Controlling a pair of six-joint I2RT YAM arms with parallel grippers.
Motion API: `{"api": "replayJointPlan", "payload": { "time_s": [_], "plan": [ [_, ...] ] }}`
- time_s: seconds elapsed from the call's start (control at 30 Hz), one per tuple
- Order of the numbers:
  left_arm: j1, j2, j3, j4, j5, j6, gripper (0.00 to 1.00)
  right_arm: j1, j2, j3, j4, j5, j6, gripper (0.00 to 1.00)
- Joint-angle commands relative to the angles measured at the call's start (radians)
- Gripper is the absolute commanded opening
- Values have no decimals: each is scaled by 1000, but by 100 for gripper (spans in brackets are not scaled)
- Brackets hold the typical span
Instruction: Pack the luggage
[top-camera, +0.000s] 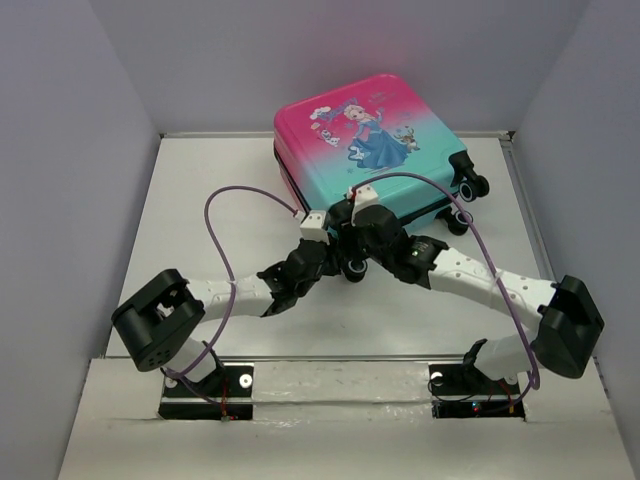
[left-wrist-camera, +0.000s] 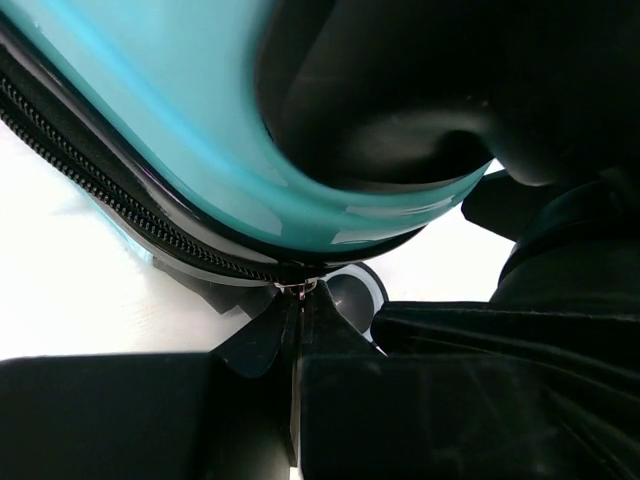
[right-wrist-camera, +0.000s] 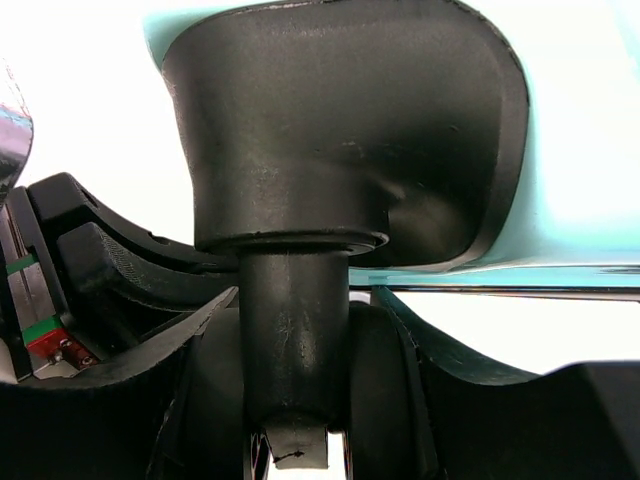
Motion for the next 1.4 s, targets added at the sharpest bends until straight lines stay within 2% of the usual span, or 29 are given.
{"api": "replayJointPlan", "payload": {
  "time_s": [0.0, 0.13, 0.3, 0.53, 0.83, 0.97, 1.03, 1.07, 1.1, 1.2, 1.23, 1.33, 1.37],
  "plan": [
    [2, -41, 41, 136, -110, -6, 6, 17, -59, -26, 64, 1, 3, 7],
    [3, -89, 9, 79, -188, 3, 6, 17, -94, -59, 61, 27, 11, 7],
    [49, -159, -55, 24, -195, 9, 6, 17, -134, -89, 47, 47, 9, 7],
    [258, -255, -122, -80, -124, -23, 6, 17, -214, -132, 26, 10, 5, 7],
    [460, -221, 1, -165, -86, -82, 6, 26, -229, -151, 15, -33, 8, 7],
    [571, -216, 59, -212, -20, -117, 6, 87, -221, -139, 27, -62, 11, 7],
    [595, -264, 92, -241, 23, -112, 13, 129, -200, -125, 49, -62, 2, 7],
    [594, -291, 93, -243, 38, -103, 19, 150, -185, -99, 52, -58, 0, 7],
    [594, -322, 92, -248, 54, -102, 35, 168, -166, -82, 56, -51, -1, 7],
    [594, -480, 95, -306, 83, -88, 53, 231, -88, -33, 99, -64, 2, 7],
    [595, -570, 102, -349, 87, -67, 69, 262, -45, 2, 121, -73, 5, 7],
    [595, -711, 162, -473, 98, -17, 99, 310, 31, 94, 135, -56, 11, 7],
    [595, -733, 184, -507, 113, 28, 99, 336, 83, 117, 144, -45, 14, 7]
  ]
}}
